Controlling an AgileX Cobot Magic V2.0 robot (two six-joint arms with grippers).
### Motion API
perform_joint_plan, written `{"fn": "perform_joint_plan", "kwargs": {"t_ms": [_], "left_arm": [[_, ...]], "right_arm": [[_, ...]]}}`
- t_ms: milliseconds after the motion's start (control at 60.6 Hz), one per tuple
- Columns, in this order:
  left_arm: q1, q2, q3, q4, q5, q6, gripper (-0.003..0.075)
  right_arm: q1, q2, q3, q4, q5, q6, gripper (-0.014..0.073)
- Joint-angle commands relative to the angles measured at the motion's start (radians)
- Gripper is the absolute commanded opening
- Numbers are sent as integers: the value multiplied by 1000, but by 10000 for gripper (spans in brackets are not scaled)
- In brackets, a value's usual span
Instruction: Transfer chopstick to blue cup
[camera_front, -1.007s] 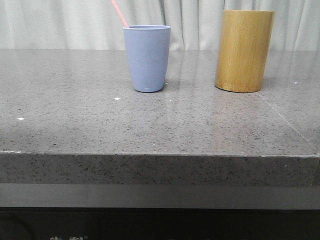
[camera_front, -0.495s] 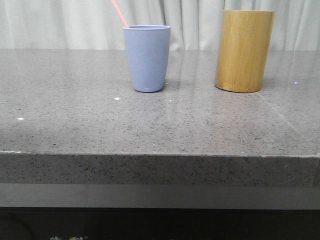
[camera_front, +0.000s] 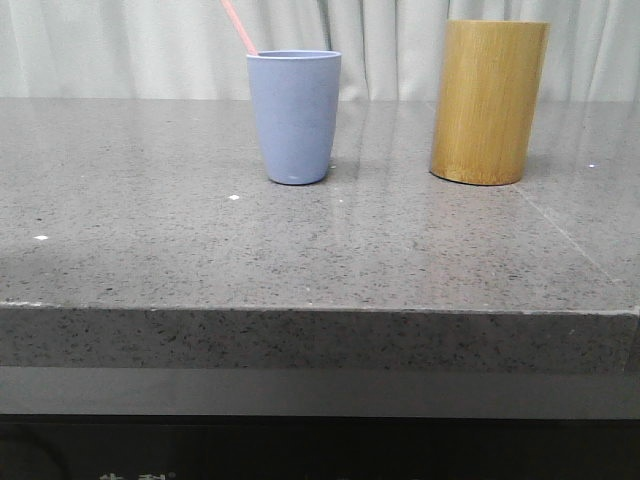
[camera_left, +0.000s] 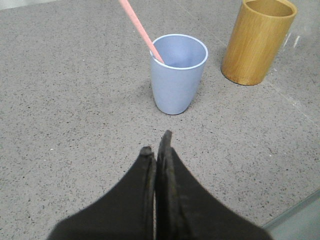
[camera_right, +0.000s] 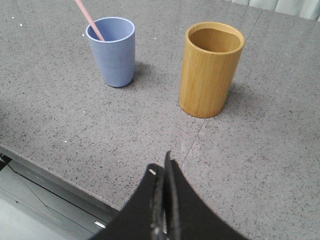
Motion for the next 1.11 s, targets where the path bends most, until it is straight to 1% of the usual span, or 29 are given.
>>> {"fn": "perform_joint_plan", "kwargs": {"t_ms": [0,165,215,297,429,545,660,792,891,990,1040,1089], "left_arm": [[-5,-6,-28,-4,-77,-8,-19],[-7,-15,-16,-8,-82,-8,-19],[2,-43,8,-7,-100,-8,-19],[42,-109,78,16,-169,0,-19],[152,-276,271,8,-324,0,-19],[273,-438,481,-5,-469,0,-19],[366,-605,651,-9,-549,0,-19],[447,-764,788,-40,-577,0,-19],[482,-838,847,-69,-577,0,-19],[489,-895,894,-74,-577,0,-19],[489,-914,891,-74,-529,0,-19],[489,-910,891,-74,-529,0,-19]], "right_arm": [[-5,1,-25,-9,-67,-1,-69],[-5,1,-25,-9,-67,-1,-69],[-5,1,-25,-9,-67,-1,-69],[-5,1,-25,-9,-67,-1,-69],[-5,1,-25,-9,-67,-1,-69],[-5,1,-25,-9,-67,-1,-69],[-5,1,-25,-9,-67,-1,-69],[-5,1,-25,-9,-67,-1,-69],[-5,1,-25,-9,-67,-1,-69],[-5,1,-25,-9,-67,-1,-69],[-5,1,-25,-9,-67,-1,-69],[-5,4,-25,-9,-66,-1,-69]]}}
